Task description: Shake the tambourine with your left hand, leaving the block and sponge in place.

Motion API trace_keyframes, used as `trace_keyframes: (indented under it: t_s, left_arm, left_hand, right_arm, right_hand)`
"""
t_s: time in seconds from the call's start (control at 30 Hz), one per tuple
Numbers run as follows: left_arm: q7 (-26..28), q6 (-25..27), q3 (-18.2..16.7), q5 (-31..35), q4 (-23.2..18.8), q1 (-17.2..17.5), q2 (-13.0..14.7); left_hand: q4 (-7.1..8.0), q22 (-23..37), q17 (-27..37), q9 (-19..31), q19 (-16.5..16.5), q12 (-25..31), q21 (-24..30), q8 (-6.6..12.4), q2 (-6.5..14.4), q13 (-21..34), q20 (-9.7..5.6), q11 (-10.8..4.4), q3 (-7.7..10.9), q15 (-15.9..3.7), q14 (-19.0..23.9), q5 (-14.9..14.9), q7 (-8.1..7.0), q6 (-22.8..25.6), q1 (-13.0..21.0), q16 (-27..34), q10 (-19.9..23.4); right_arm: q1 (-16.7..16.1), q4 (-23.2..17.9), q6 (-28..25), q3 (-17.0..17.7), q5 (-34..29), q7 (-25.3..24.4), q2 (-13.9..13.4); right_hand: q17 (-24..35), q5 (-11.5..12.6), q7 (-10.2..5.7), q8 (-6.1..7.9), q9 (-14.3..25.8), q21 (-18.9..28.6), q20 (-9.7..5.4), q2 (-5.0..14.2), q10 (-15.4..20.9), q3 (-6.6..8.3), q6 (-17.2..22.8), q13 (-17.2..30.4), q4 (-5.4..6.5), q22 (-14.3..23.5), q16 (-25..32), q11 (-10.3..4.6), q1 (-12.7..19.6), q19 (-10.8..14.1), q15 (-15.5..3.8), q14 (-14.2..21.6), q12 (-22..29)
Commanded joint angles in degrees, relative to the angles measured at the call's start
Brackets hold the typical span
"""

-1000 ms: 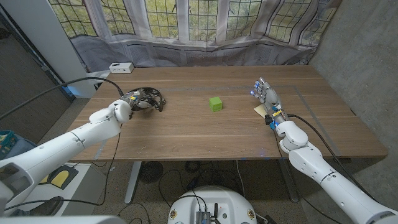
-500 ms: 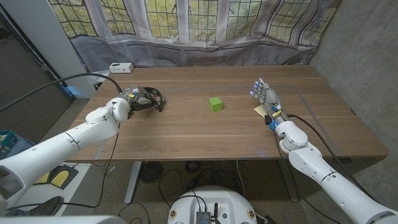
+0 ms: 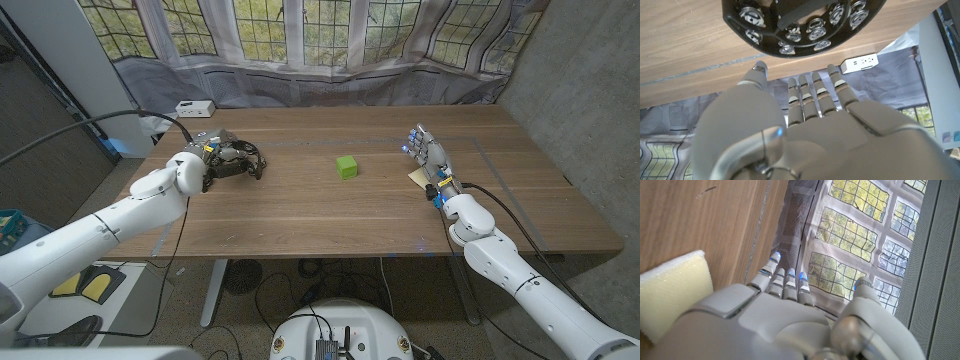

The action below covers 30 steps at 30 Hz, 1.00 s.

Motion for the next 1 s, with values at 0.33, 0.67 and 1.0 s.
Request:
trace_keyframes:
  t_s: [0.33,0.67,1.0]
  left_arm:
    - [8.6,-4.7,-9.2,-3.8,-7.6,8.7,0.7]
    - [12.4,-10.8,-12.7,-7.3,-9.3,12.2,-1.9]
    - [14.0,-22.3,-14.4,-12.2,-6.4,13.3,-6.2]
  left_hand:
    - [5.35,0.2,0.4,0.0,0.4,0.6,0.8,0.07,1.1,-1.0,0.53,1.33,-2.77,0.47,1.5,-1.1,1.73,1.1,-9.2,0.6,1.5]
    - [7.43,0.2,0.3,0.0,0.9,0.4,1.0,-0.45,1.1,-1.5,-0.28,2.41,-4.07,0.92,1.5,-1.3,2.7,-0.1,-13.0,0.5,1.5]
    - [8.4,0.1,0.3,-0.1,1.0,0.0,1.0,-1.09,1.0,-1.9,-0.51,3.06,-4.81,1.3,1.4,-1.3,2.88,-2.4,-15.0,0.4,0.5]
  right_arm:
    - [-0.5,-0.4,1.1,0.4,-0.4,0.1,-0.3]
    - [-1.2,-1.5,1.7,0.8,-1.1,-0.6,-0.5]
    - [-1.7,-2.5,2.1,1.0,-1.6,-1.0,-0.7]
  right_hand:
    - [0.1,0.1,0.19,-0.07,0.1,-0.1,0.1,0.29,0.3,0.26,0.1,0.3,-0.45,0.2,0.0,-0.17,-0.2,0.2,0.09,0.6,-0.2]
    - [0.1,0.1,0.22,-0.08,0.1,-0.1,-0.03,0.3,0.3,0.29,0.0,0.3,-0.5,0.2,0.0,-0.11,-0.1,0.2,0.02,0.6,-0.2]
    - [0.1,0.1,0.23,-0.07,0.1,-0.1,-0.11,0.24,0.3,0.29,0.1,0.3,-0.54,0.1,0.0,-0.08,-0.1,0.3,-0.01,0.7,-0.2]
